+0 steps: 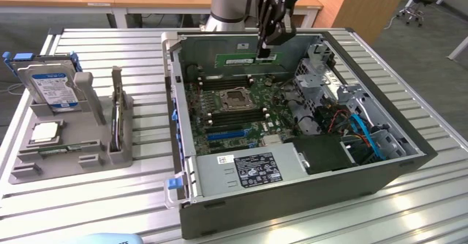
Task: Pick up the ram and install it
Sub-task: 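Pick up the ram and move it above insertion slot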
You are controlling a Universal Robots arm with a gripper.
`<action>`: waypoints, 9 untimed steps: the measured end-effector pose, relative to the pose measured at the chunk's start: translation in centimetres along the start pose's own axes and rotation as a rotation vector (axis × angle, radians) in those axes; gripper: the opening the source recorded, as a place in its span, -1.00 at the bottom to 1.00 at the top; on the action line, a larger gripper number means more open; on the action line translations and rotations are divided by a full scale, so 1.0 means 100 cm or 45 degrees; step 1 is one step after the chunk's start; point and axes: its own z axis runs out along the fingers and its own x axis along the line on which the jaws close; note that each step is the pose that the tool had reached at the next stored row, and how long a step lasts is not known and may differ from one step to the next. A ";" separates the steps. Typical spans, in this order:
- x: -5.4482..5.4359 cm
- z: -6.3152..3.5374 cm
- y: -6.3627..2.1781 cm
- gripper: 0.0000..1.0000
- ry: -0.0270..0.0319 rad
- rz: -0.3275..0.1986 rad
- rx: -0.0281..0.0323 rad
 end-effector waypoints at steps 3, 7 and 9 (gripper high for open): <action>0.000 0.0041 -0.0001 -0.76 0.0001 0.000 0.0000; 0.000 0.0097 -0.0003 -0.76 0.0000 0.000 0.0000; 0.000 0.0126 -0.0004 -0.76 0.0001 0.000 0.0000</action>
